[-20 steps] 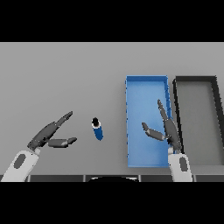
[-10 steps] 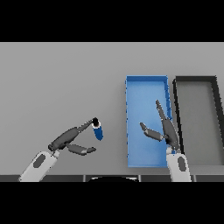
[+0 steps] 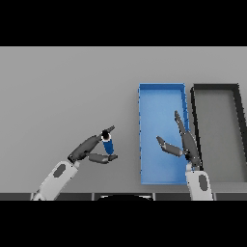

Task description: Pick up the blue pipe and place it into the blue bin.

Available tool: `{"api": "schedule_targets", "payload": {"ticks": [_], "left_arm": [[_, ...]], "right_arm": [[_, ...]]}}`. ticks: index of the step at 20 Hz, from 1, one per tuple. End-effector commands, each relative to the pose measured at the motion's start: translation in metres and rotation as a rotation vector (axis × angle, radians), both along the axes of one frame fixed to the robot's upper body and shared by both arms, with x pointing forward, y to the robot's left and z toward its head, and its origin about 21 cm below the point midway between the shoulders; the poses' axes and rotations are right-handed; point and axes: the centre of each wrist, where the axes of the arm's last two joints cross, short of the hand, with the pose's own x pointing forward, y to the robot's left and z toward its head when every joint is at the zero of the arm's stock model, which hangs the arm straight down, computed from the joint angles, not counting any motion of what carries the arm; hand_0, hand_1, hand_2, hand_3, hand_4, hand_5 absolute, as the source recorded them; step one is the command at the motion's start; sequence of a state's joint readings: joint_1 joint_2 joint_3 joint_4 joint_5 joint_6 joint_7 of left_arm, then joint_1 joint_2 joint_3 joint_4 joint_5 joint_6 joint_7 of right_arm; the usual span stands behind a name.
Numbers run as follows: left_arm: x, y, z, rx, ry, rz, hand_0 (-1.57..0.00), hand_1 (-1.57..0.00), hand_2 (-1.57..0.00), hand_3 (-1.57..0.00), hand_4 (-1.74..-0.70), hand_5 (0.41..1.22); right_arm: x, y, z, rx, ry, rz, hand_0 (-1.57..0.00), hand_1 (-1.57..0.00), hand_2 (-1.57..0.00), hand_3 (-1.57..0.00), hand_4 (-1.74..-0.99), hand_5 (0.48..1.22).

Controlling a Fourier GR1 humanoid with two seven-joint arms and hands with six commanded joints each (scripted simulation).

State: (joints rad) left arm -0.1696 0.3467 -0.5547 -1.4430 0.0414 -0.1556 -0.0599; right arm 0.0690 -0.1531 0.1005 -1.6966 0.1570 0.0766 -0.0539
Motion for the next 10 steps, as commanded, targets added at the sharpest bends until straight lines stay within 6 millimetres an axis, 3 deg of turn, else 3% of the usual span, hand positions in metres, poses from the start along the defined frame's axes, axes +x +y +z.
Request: {"api": "schedule_targets", "payload": {"ticks": [1, 3, 6, 8, 9, 10], "left_arm": [[0.002, -0.002, -0.004, 0.01, -0.007, 0.007, 0.0, 0.0, 0.0, 0.0, -1.1, 0.497], [0.002, -0.011, -0.012, -0.027, -0.011, 0.002, 0.0, 0.0, -0.02, 0.0, -1.1, 0.517], [0.005, -0.023, -0.013, -0.112, 0.034, -0.009, 0.0, -0.04, -0.17, -0.11, -1.18, 0.601], [0.009, -0.028, -0.01, -0.173, 0.053, -0.014, -0.04, -0.25, -0.42, -0.35, -1.27, 0.675], [0.007, -0.031, -0.012, -0.205, 0.062, -0.014, -0.18, -0.41, -0.58, -0.59, -1.3, 0.784], [0.006, -0.033, -0.013, -0.223, 0.07, -0.008, -0.42, -0.64, -0.78, -0.78, -1.38, 0.872]], "right_arm": [[-0.001, 0.002, 0.001, 0.0, -0.005, -0.002, 0.0, 0.0, 0.0, 0.0, -1.2, 0.547], [-0.003, 0.0, -0.001, -0.016, 0.008, -0.008, 0.0, 0.0, 0.0, 0.0, -1.195, 0.548], [-0.002, 0.003, -0.003, -0.029, 0.012, -0.007, 0.0, 0.0, 0.0, 0.0, -1.186, 0.554], [-0.001, -0.002, -0.002, -0.014, 0.006, -0.014, 0.0, 0.0, 0.0, 0.0, -1.196, 0.56], [0.0, 0.0, -0.004, -0.016, 0.015, -0.015, 0.0, 0.0, 0.0, 0.0, -1.192, 0.56], [0.003, 0.0, -0.004, -0.018, 0.013, -0.015, 0.0, 0.0, 0.0, 0.0, -1.191, 0.561]]}}
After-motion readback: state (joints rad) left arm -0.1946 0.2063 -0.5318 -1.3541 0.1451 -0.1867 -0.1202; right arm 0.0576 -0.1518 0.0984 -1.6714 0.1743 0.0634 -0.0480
